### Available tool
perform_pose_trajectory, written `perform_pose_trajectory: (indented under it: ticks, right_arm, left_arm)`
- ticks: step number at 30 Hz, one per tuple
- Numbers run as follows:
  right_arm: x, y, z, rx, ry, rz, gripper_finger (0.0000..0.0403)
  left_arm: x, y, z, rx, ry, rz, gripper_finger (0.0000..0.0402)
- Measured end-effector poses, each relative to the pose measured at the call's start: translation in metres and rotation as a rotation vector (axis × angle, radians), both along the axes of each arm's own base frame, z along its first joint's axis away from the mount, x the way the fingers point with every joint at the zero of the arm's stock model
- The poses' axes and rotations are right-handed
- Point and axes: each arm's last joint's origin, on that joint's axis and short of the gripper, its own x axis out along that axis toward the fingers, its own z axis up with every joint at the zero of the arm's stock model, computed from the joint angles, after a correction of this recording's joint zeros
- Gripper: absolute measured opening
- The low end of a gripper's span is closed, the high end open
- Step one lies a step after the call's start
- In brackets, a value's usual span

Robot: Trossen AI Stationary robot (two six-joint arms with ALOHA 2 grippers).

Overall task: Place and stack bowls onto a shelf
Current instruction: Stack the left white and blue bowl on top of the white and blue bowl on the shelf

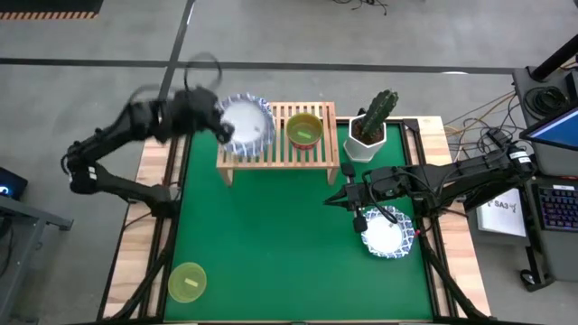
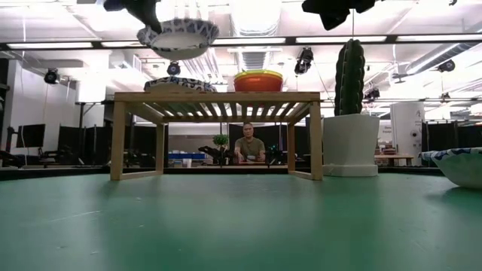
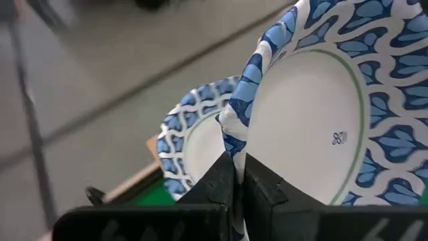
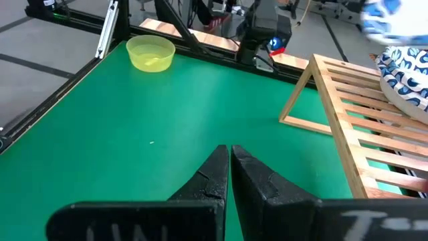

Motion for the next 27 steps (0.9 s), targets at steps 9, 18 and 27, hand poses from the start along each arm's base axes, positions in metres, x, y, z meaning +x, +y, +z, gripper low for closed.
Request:
perform_pose_trajectory:
  ticks: [9, 18, 27]
  right_arm:
    - [0.0, 0.0, 0.0, 0.002, 0.001, -0.001, 0.0009]
    - [-0.001, 0.0, -0.002, 0.013, 0.029, -0.007, 0.0009]
    - [-0.001, 0.0, -0.004, 0.057, 0.048, -0.026, 0.0009]
  left_arm:
    - [-0.034, 0.107, -0.016, -0.294, -0.113, 0.063, 0.0]
    - [-0.03, 0.127, -0.03, -0.318, -0.054, 0.031, 0.0]
    - [-0.029, 0.129, -0.032, -0.317, -0.031, 0.028, 0.0023]
